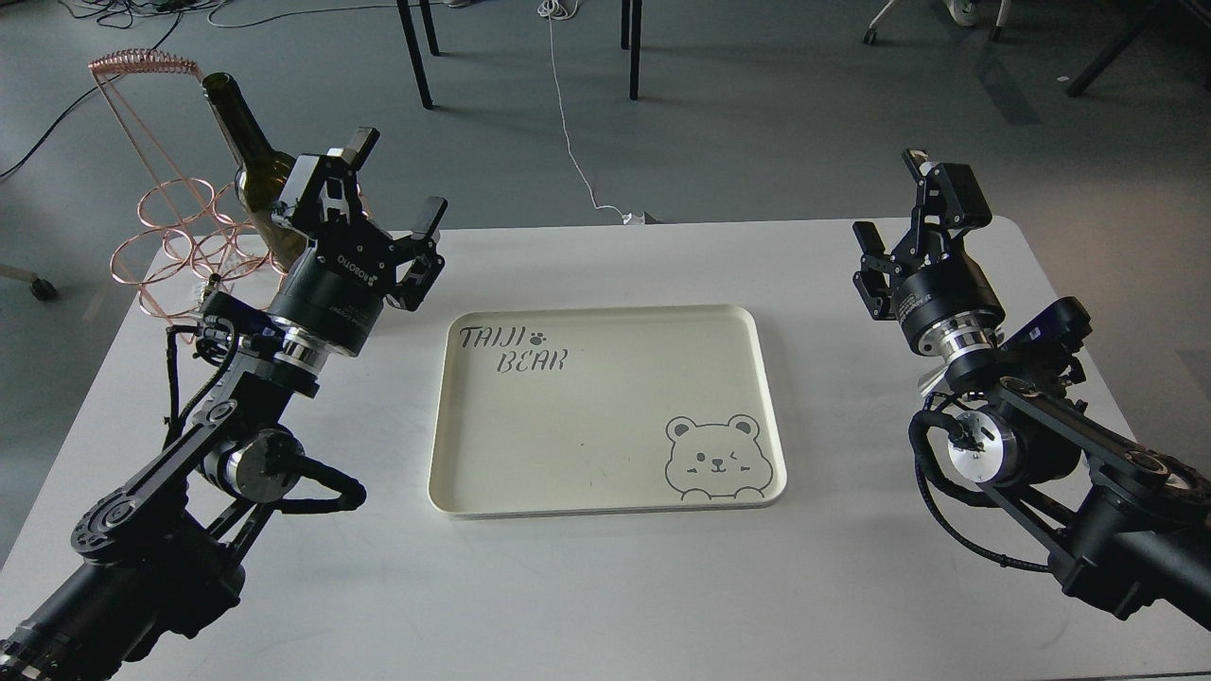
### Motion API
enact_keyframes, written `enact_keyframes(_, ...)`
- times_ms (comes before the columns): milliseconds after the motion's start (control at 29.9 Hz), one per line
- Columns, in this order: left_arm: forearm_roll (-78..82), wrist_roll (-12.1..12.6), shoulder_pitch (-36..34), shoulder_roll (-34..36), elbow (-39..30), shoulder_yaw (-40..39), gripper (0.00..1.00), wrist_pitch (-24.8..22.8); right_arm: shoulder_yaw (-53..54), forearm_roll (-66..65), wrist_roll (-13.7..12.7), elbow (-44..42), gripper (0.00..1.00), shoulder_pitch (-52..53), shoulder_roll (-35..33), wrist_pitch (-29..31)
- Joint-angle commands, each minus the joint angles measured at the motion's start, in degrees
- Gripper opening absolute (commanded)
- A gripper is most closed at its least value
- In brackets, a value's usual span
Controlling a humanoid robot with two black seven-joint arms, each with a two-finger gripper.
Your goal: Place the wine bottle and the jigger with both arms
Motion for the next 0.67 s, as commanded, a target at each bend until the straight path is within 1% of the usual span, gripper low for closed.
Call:
enact_keyframes(0, -4.14, 0.08, 0.19, -0.42, 1.55, 0.58, 0.98, -1.49, -0.01, 0.0, 0.0, 0.17, 0.98, -0.98, 0.0, 0.71)
enact_keyframes(167, -3.88, 0.17, 1.51, -1.91, 1.55, 0.85, 0.98, -1.49, -0.01, 0.08, 0.0, 0.43, 0.98, -1.86, 0.0, 2.65)
enact_keyframes(367, -3.44, 0.52, 2.13, -3.49, 1.72, 0.93, 0.98, -1.4, -0.36, 0.08, 0.0, 0.7, 0.98, -1.95, 0.0, 3.35)
enact_keyframes(434, -3.35, 1.48, 2.13, -3.67, 2.6, 1.37, 0.98, -1.58, -1.14, 0.08, 0.0, 0.96, 0.98, -2.03, 0.0, 4.58)
enact_keyframes(468, -3.27, 2.53, 2.13, -3.67, 3.21, 1.81, 0.98, -1.66, -1.5, 0.08, 0.0, 0.96, 0.98, -2.04, 0.0, 5.28)
enact_keyframes(568, -3.35, 6.84, 1.95, -3.67, 5.06, 1.99, 0.98, -1.67, -1.94, 0.08, 0.0, 1.05, 0.98, -3.0, 0.0, 5.73)
enact_keyframes(601, -3.44, 7.55, 1.86, -3.67, 5.24, 1.99, 0.98, -1.67, -1.85, 0.08, 0.0, 1.05, 0.98, -3.26, 0.0, 5.73)
enact_keyframes(635, -3.44, 7.73, 1.78, -3.58, 5.41, 1.99, 0.98, -1.67, -1.85, 0.08, 0.0, 1.05, 0.98, -3.44, -0.09, 5.73)
